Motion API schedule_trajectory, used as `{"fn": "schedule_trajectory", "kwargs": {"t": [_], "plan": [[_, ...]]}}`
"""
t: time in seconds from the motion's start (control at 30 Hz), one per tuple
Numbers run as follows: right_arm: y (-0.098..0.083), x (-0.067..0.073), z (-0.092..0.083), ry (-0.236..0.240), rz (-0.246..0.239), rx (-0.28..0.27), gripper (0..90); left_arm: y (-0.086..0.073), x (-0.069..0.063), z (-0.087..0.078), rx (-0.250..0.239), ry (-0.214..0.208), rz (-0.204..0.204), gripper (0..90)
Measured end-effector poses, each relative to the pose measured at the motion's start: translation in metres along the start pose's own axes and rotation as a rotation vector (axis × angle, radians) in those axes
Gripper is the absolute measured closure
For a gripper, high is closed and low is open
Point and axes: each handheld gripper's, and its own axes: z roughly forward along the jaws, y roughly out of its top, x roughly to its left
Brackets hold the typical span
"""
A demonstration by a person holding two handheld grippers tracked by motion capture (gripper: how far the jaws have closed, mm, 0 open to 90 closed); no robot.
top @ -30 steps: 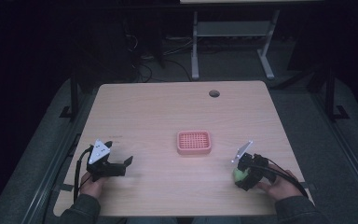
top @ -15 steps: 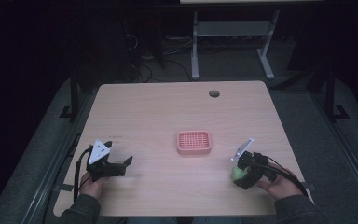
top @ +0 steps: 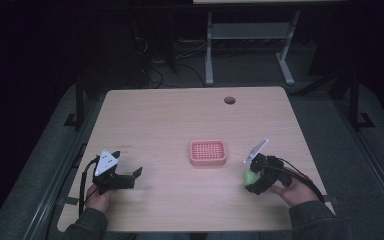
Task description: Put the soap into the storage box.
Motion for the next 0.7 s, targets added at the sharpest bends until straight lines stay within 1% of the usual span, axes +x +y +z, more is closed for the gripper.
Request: {"fn": "schedule_trajectory", "kwargs": {"t": [0.03,0.07,0.1,0.2,0.33,0.37,0.4,0.43,0.57,0.7], "plan": [[0.0,0.0,0.0,0.0,0.0,0.0,24.7,0.0,0.0,0.0,0.0,0.0,0.0,0.0],[0.003,0.0,0.0,-0.003,-0.005,0.002,24.7,0.0,0.0,0.0,0.005,-0.001,0.006,0.0],[0.007,-0.001,-0.001,-0.001,-0.012,-0.006,24.7,0.0,0.0,0.0,0.001,0.0,0.003,0.0],[0.012,-0.003,-0.001,0.004,-0.012,-0.012,24.8,0.0,0.0,0.0,0.003,0.0,0.003,0.0],[0.025,-0.006,-0.002,0.0,-0.024,-0.011,24.8,0.0,0.0,-0.001,0.001,0.0,0.003,0.0],[0.027,-0.007,-0.002,0.008,-0.025,-0.015,24.8,0.001,0.001,-0.001,0.001,0.0,0.003,0.0],[0.027,-0.007,-0.002,0.008,-0.025,-0.015,24.8,0.001,0.001,-0.001,0.001,0.0,0.003,0.0],[0.032,-0.009,-0.001,0.007,-0.026,-0.021,24.8,0.001,0.001,-0.001,0.001,0.0,0.003,0.0],[0.039,-0.012,0.0,0.016,-0.025,-0.019,24.7,0.001,0.001,-0.001,0.0,0.001,0.005,0.0],[0.053,-0.013,0.002,0.022,-0.043,-0.02,24.8,0.001,0.001,-0.001,-0.005,-0.001,0.003,0.0]]}}
